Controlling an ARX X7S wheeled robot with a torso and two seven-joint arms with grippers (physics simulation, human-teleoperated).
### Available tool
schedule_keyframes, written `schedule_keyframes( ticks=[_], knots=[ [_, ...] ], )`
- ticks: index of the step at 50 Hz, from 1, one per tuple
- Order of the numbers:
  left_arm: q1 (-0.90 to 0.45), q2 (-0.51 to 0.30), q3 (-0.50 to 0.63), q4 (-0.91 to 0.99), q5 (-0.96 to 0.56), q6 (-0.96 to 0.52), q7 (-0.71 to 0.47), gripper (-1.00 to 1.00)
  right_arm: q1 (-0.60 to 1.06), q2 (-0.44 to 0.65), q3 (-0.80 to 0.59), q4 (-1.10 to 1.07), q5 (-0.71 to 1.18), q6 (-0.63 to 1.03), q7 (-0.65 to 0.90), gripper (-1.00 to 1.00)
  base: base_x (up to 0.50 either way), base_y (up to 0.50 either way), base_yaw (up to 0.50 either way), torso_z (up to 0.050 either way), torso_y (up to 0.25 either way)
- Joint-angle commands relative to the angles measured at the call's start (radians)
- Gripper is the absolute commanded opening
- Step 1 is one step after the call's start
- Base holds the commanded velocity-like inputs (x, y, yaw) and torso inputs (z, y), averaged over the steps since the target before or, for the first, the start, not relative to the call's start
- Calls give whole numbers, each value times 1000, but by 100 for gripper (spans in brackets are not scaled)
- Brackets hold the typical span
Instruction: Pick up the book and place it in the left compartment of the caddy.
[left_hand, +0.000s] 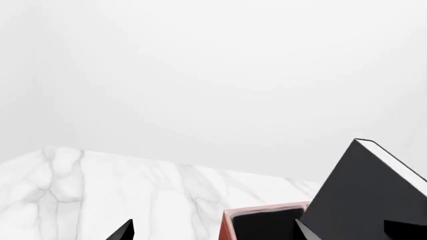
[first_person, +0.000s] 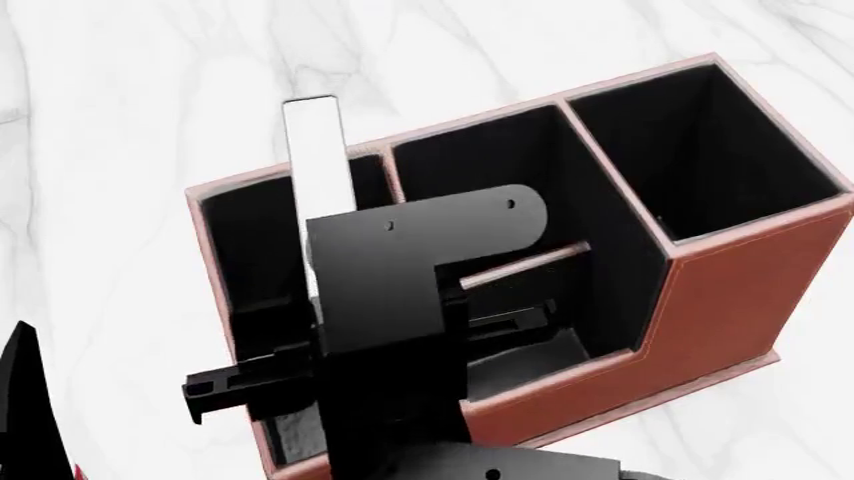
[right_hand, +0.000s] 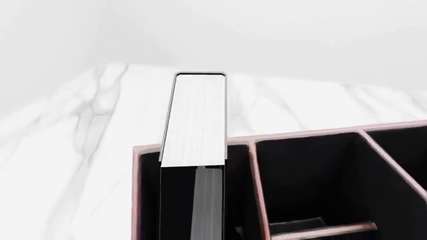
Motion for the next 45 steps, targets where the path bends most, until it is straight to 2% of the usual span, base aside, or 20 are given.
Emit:
schedule_keyframes(
  ticks=[1, 8, 24, 45],
  knots=[
    [4, -6, -3, 6, -6, 2, -6, 100, -1, 17, -48, 24, -86, -27, -84, -100, 0, 0, 0, 0, 0],
    [3, -6, 0, -2, -1, 8, -3, 100, -12, 65, -129, 48, -192, -101, -238, -100, 0, 0, 0, 0, 1],
    [-1, -12, 2, 2, -6, 5, -12, 100, -42, 113, -191, 116, -294, -234, -425, -100, 0, 0, 0, 1, 1],
    [-4, -17, 4, -3, -10, 9, -18, 100, -48, 135, -236, 258, -385, -341, -565, -100, 0, 0, 0, 0, 1]
  ],
)
